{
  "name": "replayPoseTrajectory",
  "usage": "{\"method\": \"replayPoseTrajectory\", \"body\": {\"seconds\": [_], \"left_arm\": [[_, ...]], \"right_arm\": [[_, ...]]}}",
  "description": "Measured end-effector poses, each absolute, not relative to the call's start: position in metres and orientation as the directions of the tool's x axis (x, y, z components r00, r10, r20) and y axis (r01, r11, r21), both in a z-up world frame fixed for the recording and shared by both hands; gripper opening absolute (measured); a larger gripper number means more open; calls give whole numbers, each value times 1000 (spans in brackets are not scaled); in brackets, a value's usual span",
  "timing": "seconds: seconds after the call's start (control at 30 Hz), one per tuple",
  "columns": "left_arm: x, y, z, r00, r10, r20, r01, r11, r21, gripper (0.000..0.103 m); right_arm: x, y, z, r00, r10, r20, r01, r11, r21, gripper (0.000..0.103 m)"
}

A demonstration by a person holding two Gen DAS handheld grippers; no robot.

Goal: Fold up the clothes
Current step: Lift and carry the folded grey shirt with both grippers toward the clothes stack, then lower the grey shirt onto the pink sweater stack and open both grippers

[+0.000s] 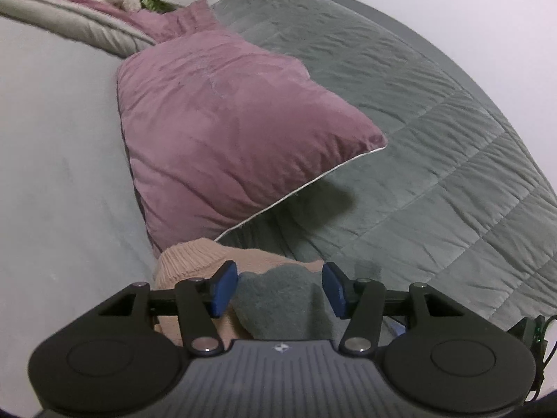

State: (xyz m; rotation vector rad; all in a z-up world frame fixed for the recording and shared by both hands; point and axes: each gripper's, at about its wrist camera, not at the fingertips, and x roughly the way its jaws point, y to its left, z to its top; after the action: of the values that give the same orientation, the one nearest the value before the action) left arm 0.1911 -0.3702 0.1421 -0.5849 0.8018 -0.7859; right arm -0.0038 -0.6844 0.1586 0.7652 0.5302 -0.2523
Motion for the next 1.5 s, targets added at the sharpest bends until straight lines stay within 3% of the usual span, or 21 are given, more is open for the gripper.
{"method": "replayPoseTrajectory", "body": {"seconds": [0.13,0.2,0.23,0.4,0.6,0.73,0.87,0.93,1.3,1.5], "left_arm": [[190,-375,137,450,-791,-415,394,593,-702,39],[187,-375,139,471,-781,-411,418,608,-675,29],[185,-375,140,484,-776,-404,430,613,-662,27],[178,-370,137,565,-746,-354,395,621,-677,24],[179,-375,126,571,-720,-395,371,655,-658,28],[177,-373,135,563,-719,-407,388,665,-638,34],[169,-372,145,587,-698,-411,399,690,-603,46],[165,-372,148,603,-687,-405,402,700,-590,50],[121,-378,175,643,-700,-310,557,705,-439,58],[122,-380,167,650,-674,-350,549,735,-398,64]], "right_arm": [[5,-686,152,851,-44,-524,407,686,604,35],[10,-683,150,849,-54,-525,411,692,593,18],[11,-681,151,849,-64,-525,410,706,577,17],[7,-672,165,864,-117,-490,401,749,528,12],[19,-671,156,806,-161,-570,464,770,439,12],[20,-672,149,808,-159,-567,474,748,465,22],[15,-667,158,813,-191,-549,480,753,450,46],[12,-663,165,819,-207,-535,474,771,426,52],[-7,-606,193,853,-276,-444,412,877,248,59],[-12,-585,186,852,-251,-460,382,898,217,66]]}}
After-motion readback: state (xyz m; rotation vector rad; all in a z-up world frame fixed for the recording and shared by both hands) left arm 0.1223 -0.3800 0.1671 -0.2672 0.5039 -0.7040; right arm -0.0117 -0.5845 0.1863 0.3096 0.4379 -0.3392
